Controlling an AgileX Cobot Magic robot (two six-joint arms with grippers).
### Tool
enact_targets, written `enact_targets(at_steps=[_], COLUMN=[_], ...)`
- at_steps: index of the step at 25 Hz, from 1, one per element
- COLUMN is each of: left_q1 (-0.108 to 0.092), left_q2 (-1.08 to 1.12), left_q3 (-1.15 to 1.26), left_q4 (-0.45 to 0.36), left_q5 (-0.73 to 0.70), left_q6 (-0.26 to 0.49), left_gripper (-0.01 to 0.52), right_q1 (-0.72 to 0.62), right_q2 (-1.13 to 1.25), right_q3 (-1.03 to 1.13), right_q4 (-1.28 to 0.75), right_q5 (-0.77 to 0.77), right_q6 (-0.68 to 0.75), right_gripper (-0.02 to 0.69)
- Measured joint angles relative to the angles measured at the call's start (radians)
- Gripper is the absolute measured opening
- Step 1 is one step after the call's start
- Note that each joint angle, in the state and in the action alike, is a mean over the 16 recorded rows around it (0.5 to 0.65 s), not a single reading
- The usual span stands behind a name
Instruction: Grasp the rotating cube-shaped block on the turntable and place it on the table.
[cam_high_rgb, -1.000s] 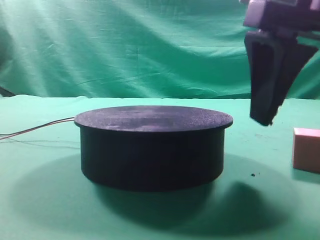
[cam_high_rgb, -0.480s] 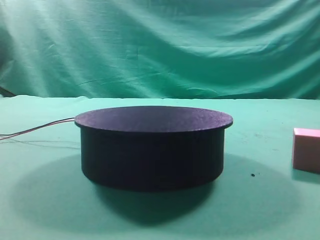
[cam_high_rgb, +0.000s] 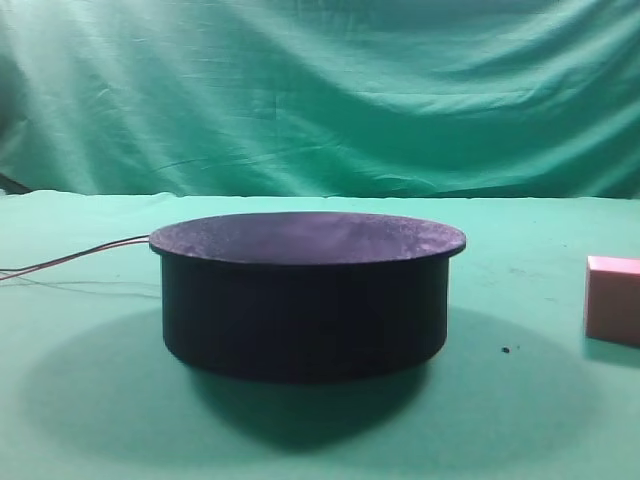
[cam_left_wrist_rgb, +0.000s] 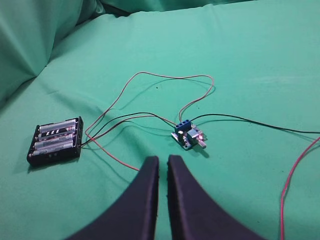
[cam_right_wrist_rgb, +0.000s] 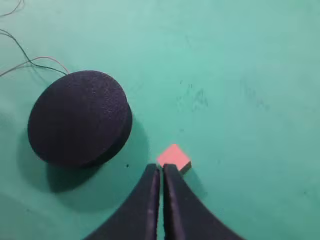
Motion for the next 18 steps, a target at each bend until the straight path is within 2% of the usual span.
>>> enact_targets(at_steps=[6, 18], left_q1=[0.000, 0.000], left_q2=[0.000, 0.000], left_q3=[0.000, 0.000], left_q4=[0.000, 0.000], left_q5=[0.000, 0.000], left_q6=[0.000, 0.000], left_gripper=[0.000, 0.000], right_q1=[-0.095, -0.344], right_q2=[-0.124, -0.562], right_q3=[0.117, 0.503], right_q4=[-0.012, 0.006], right_q5=[-0.129, -0.374], right_q6=[-0.099, -0.112], right_gripper=[0.000, 0.000])
